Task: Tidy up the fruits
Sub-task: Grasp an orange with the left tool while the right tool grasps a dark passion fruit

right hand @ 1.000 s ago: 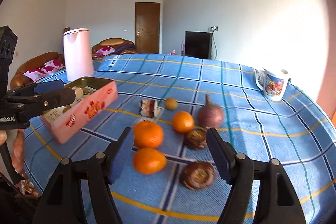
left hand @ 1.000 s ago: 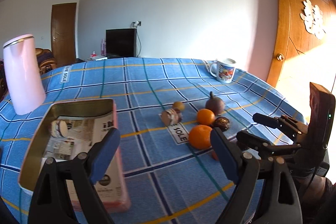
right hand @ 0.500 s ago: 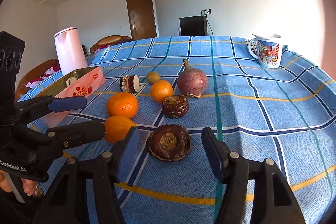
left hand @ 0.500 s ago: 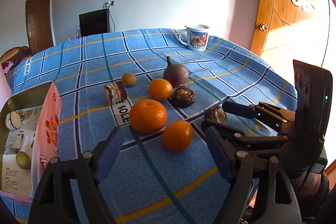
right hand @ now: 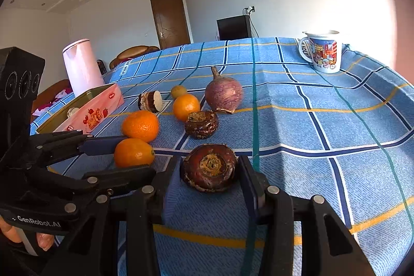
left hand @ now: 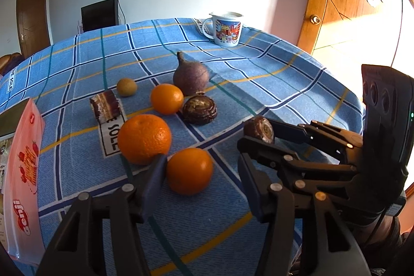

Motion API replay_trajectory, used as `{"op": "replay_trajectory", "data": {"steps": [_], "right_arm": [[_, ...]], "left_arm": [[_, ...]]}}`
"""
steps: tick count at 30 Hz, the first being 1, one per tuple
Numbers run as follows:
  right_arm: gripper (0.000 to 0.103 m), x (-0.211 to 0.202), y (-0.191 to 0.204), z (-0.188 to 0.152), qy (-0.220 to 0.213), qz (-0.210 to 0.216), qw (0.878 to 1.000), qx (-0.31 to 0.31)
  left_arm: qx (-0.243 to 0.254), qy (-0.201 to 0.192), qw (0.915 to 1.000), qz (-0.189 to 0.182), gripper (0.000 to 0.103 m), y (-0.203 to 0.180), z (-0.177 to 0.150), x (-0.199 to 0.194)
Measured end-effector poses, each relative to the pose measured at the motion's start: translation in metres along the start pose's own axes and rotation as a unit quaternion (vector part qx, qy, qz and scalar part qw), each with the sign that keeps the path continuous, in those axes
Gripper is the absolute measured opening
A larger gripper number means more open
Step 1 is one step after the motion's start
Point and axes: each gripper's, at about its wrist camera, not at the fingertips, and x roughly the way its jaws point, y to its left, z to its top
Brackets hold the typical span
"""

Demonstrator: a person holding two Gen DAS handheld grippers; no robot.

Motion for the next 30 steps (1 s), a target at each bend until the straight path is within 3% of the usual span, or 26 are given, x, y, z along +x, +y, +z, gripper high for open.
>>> {"op": "replay_trajectory", "data": {"steps": [2,3,13,30], "right_arm": [[0.046,-0.001,-0.002,-0.001,-0.001,0.000,1.000,0.003],[0.046,-0.001,-0.002,-0.001,-0.003,0.001,1.000,0.005],[0.046,-0.007,0.004,-0.001,-0.016,0.009,1.000,0.002],[0.046,-0.020,0.034,0.010,-0.050,0.021,0.998,-0.030]], "left_arm": [[-0.005,0.010,0.9999,0.002,0.040,0.002,0.000,0.006],[-0.009,0.015,0.9998,-0.002,0.038,0.004,-0.001,0.009],[-0.007,-0.011,0.9999,0.001,0.038,0.005,-0.006,-0.002],[0.006,-0.079,0.9959,0.045,0.038,0.013,-0.007,-0.037]]}}
